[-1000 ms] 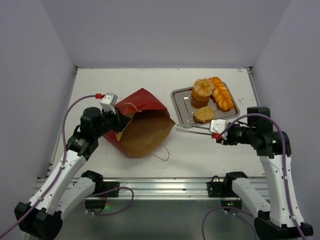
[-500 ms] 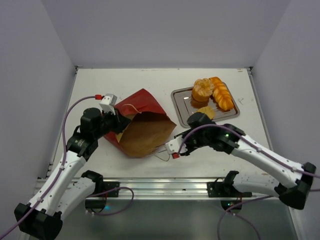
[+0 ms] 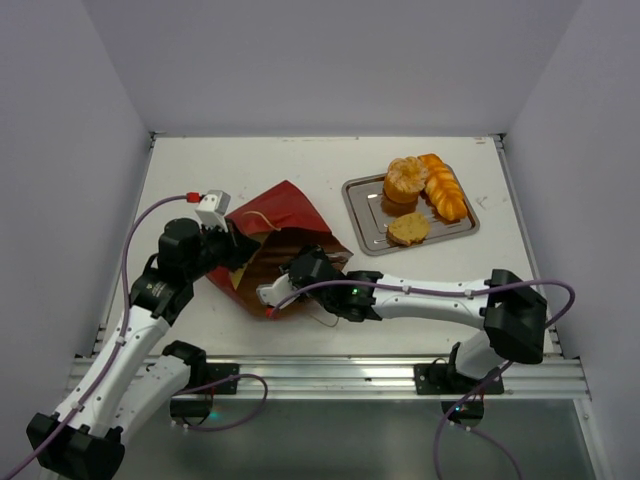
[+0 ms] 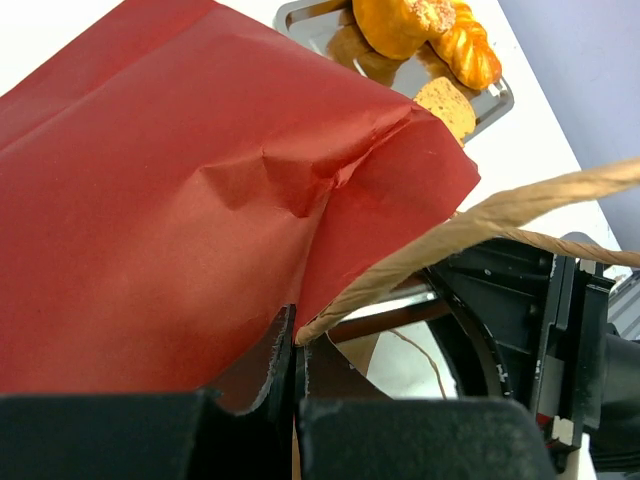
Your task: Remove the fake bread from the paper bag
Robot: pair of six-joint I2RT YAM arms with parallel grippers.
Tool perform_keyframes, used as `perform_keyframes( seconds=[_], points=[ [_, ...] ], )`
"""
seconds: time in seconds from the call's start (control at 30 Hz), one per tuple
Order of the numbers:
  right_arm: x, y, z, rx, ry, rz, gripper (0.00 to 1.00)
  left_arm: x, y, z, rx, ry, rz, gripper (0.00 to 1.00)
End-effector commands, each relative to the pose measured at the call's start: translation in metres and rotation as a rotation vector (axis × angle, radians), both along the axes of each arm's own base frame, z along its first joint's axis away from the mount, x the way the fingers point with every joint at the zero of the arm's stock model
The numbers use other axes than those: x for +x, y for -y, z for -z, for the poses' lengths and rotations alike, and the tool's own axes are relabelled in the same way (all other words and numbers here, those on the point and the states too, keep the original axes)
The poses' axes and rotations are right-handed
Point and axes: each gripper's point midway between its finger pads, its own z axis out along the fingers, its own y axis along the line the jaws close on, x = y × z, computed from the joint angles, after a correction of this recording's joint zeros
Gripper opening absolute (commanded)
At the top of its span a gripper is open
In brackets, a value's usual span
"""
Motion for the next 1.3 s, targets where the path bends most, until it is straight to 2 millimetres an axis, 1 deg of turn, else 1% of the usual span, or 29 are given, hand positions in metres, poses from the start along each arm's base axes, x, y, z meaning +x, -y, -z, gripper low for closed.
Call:
perform_keyframes(
  seconds=[0.0,0.17,0.33,0.5,0.63,0.8,1.07,1.13,1.27],
  points=[
    [0.023,-0.014,-0.045,0.109,0.19,0.084,0.41,-0.004,0.0,-0.017,-0.029,0.008,-0.007,0.0],
    [0.026,-0.016,-0.035,0.067,0.209,0.082,0.44,-0.004,0.0,-0.022,-0.033,0.02,-0.011,0.0],
    [0.024,-0.016,-0.025,0.016,0.206,0.063,0.45,-0.003,0.002,-0.022,-0.037,0.019,-0.004,0.0],
    [0.019,-0.012,-0.033,0.013,0.192,0.038,0.45,-0.002,0.003,-0.024,-0.038,0.023,0.001,0.0],
    [0.01,-0.007,-0.042,0.015,0.163,-0.003,0.46,-0.003,0.002,-0.024,-0.035,0.025,0.003,0.0],
    [0.005,-0.005,-0.034,-0.035,0.164,-0.042,0.46,-0.003,0.003,-0.025,-0.041,0.025,0.007,0.0],
    [0.012,-0.018,-0.017,-0.095,0.194,-0.041,0.47,-0.005,0.004,-0.03,-0.05,0.032,0.015,0.0],
    [0.014,-0.022,-0.019,-0.085,0.204,-0.037,0.47,-0.006,0.004,-0.028,-0.046,0.028,0.015,0.0],
    [0.018,-0.028,-0.016,-0.093,0.219,-0.033,0.47,-0.007,0.004,-0.028,-0.05,0.027,0.016,0.0]
  ],
)
